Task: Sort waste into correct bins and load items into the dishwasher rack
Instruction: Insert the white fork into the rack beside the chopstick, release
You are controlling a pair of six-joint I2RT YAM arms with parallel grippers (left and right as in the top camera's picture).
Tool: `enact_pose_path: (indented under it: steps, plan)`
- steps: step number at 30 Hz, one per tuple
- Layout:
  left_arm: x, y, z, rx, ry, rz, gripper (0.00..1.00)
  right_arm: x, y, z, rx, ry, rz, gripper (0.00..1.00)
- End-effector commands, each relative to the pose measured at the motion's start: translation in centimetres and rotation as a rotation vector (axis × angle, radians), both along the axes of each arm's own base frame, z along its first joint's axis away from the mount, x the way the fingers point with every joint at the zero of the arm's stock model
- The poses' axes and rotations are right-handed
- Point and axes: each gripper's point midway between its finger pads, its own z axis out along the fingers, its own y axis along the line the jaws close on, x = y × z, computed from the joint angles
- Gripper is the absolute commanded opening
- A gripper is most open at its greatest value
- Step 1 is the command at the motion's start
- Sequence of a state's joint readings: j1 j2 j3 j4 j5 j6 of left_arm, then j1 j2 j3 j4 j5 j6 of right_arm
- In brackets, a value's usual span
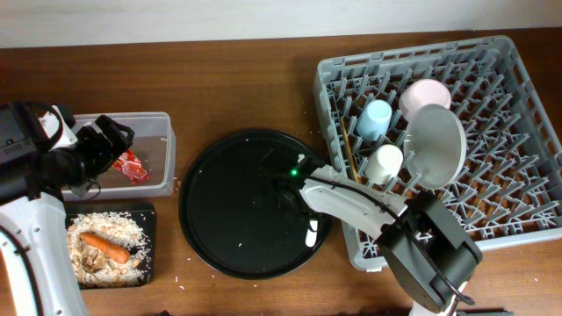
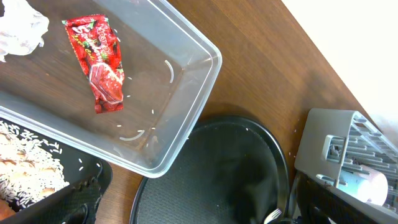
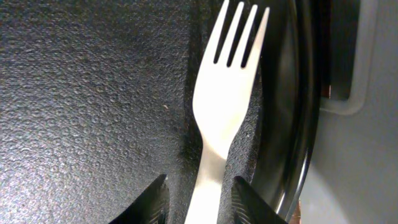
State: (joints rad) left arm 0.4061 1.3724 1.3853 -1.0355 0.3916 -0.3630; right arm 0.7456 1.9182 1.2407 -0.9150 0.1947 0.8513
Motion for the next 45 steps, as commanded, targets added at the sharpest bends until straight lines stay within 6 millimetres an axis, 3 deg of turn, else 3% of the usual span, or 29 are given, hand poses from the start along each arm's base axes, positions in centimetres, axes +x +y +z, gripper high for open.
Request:
enact_pose_path:
  steps: [1,8,17,19,22,29,33,38,41,45]
  plan:
    - [0.0,0.0,1.0,0.004,-0.028,0.008,0.99,0.1,-0.8,-0.4,-0.033,-0.003,0.003,0.29]
    - [0.0,0.0,1.0,0.004,-0.028,0.008,0.99,-0.2,-1.1,-1.6,-0.027,-0.01,0.003,0.28]
    - [0.0,0.0,1.0,0.004,-0.028,0.008,0.99,-0.3,-1.1,-1.6,-0.027,-0.003,0.003,0.12]
    - [0.0,0.0,1.0,0.004,-0.028,0.008,0.99,-0.4,-1.1,-1.6,-0.025,-0.001,0.003,0.04]
    - [0.0,0.0,1.0,0.004,-0.028,0.008,0.99,0.0,-0.7,-1.1,-0.018,-0.01,0.003,0.04]
    - [0.0,0.0,1.0,0.004,-0.028,0.008,0.99,0.7,-0.1,2.3,-0.032,0.007,0.006,0.04]
    - [0.0,0.0,1.0,0.004,-0.028,0.008,0.99,1.5,2.5,4.2,0.055,0.033,0.19,0.04]
    - [0.0,0.0,1.0,0.004,-0.028,0.008,0.99,2.8,3.4,8.6,0.055,0.008,0.289,0.04]
    - [0.0,0.0,1.0,0.004,-0.028,0.008,0.99,4.8,2.4,13.2,0.046,-0.051,0.315,0.04]
    - [0.0,0.0,1.0,0.004,-0.028,0.008,0.99,7.0,-1.2,16.6,0.05,-0.085,0.295,0.04]
